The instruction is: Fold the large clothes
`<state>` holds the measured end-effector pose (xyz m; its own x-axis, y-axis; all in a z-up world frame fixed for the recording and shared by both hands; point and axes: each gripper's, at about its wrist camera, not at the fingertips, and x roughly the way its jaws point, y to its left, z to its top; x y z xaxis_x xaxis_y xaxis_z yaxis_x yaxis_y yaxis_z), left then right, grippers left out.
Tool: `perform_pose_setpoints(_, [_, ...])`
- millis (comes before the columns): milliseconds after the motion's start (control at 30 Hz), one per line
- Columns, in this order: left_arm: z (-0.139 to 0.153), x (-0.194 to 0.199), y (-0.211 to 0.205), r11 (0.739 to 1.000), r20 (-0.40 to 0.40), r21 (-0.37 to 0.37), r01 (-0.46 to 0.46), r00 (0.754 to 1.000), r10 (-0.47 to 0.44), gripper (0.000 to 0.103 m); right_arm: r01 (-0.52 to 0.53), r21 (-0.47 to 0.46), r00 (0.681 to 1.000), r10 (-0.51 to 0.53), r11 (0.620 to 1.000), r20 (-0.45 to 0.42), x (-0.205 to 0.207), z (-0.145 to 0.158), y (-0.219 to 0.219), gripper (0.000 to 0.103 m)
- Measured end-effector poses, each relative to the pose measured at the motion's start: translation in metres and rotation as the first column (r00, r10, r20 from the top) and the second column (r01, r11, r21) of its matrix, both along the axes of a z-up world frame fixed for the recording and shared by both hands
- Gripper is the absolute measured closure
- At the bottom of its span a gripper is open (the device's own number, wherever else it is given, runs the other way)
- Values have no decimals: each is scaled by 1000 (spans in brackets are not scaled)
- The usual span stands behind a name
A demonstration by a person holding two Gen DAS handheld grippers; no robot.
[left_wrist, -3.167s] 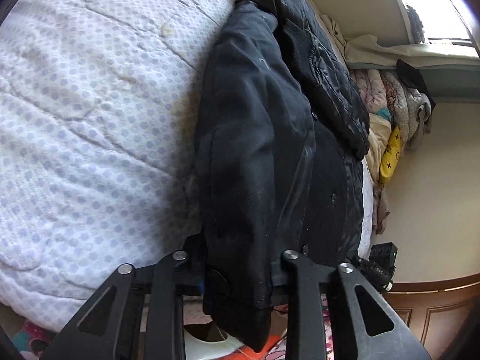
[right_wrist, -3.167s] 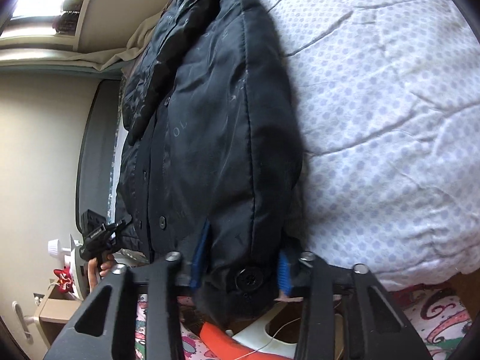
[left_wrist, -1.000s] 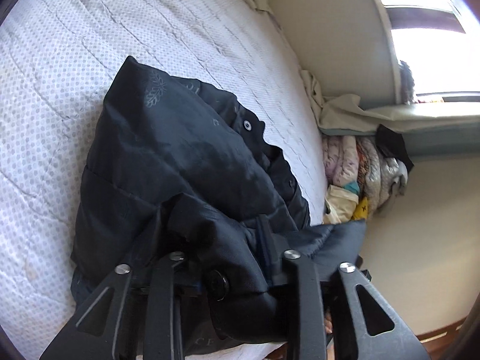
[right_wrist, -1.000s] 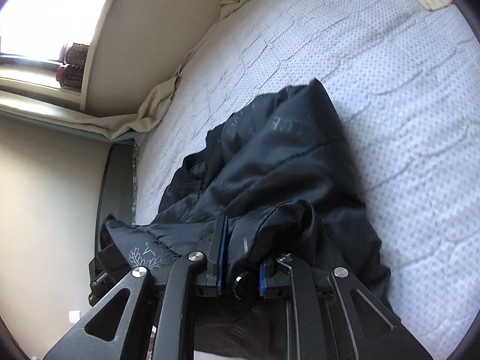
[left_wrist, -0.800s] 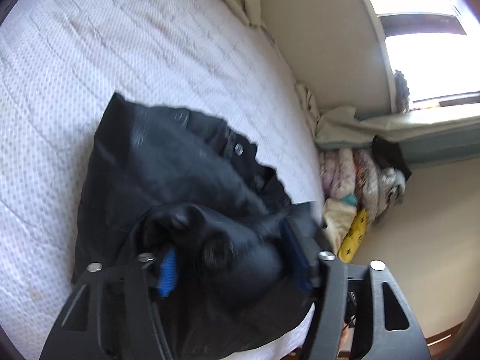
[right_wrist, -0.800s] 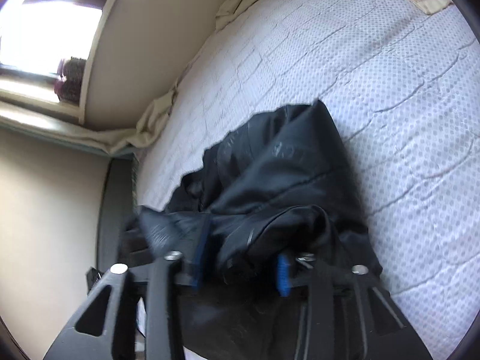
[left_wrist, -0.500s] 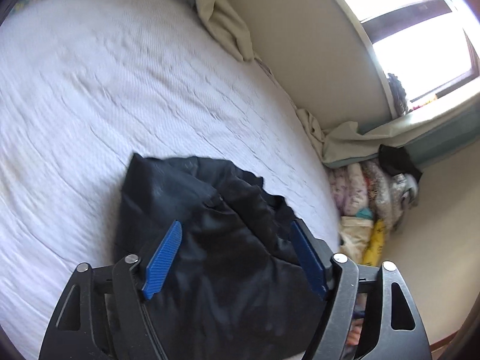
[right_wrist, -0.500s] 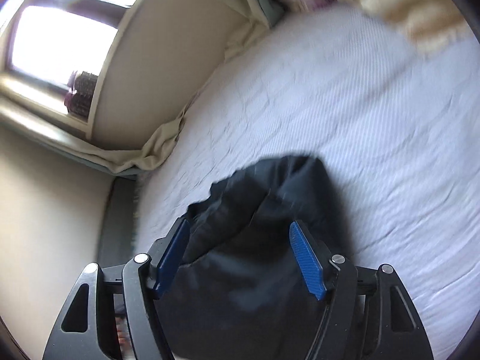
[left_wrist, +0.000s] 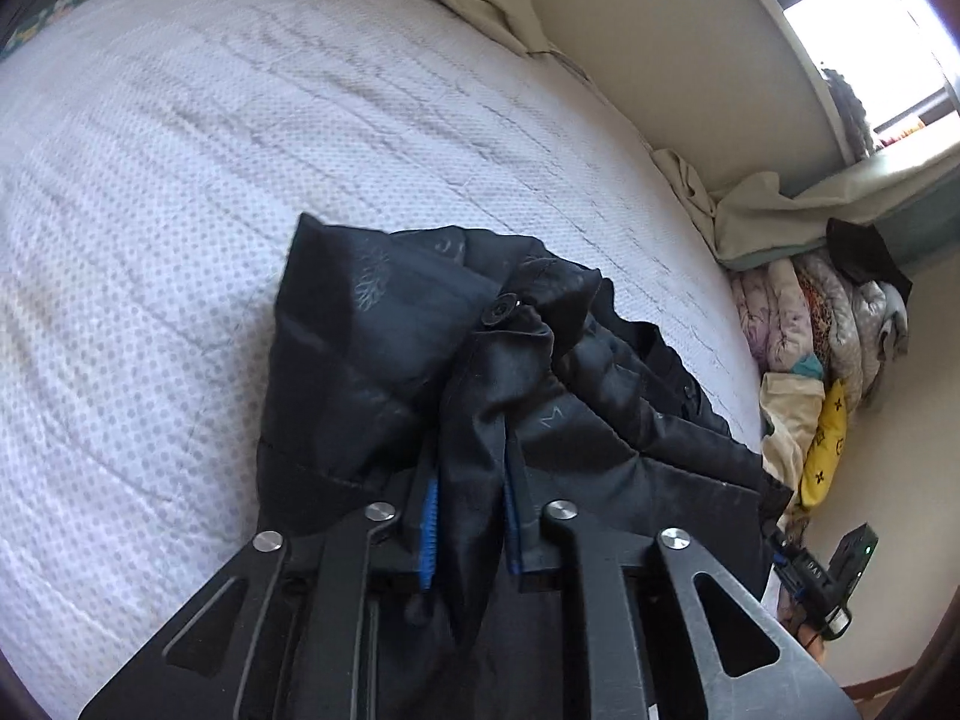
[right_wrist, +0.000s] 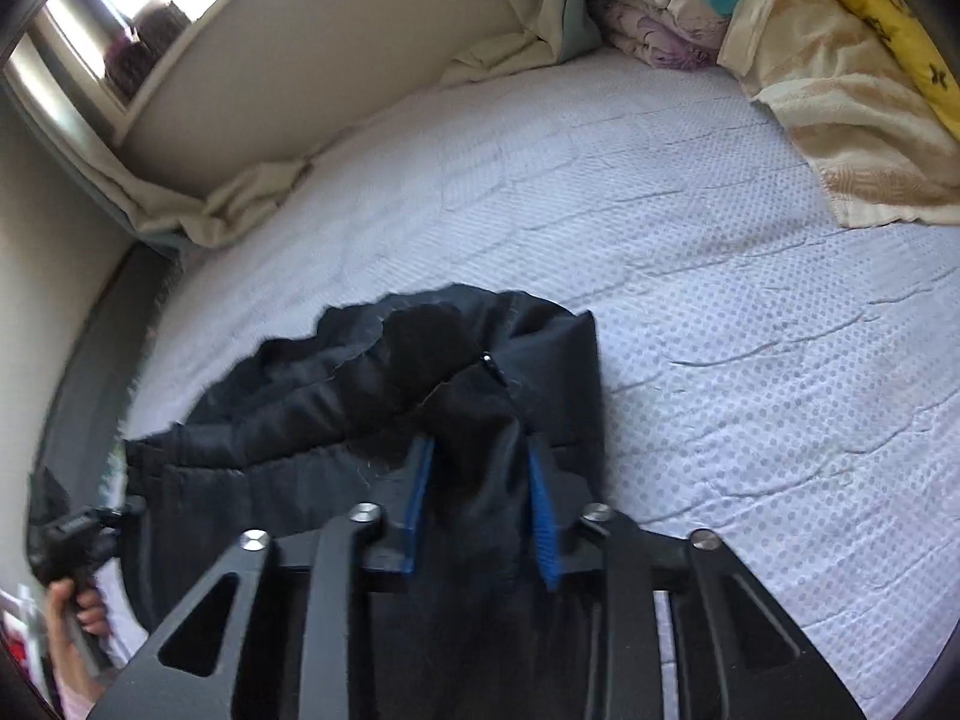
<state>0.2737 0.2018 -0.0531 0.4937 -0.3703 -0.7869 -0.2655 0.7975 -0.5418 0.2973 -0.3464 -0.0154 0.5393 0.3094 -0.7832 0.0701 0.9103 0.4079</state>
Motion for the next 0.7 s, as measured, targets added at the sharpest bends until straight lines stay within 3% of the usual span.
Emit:
perform_pose_setpoints(167, [-11, -11, 4, 998, -40, 47, -43, 998, 45, 87, 26, -25, 999, -27, 999, -35, -3, -8, 3, 87])
perform_pose_setpoints(333, [-41, -7, 2, 997, -91, 58, -47, 994, 52, 83, 18, -43, 988, -25, 999, -155, 4, -49, 10, 88])
perform_pose_setpoints(567, [-55, -4, -8, 996, -63, 91, -25, 998, 31, 80, -10, -86, 992, -1, 996, -127, 1, -65, 14, 88])
perform_pose_setpoints(700, [-47, -5, -1, 997, -77, 28, -68, 995, 70, 76, 23, -43, 991, -29, 999, -134, 0, -62, 6, 83])
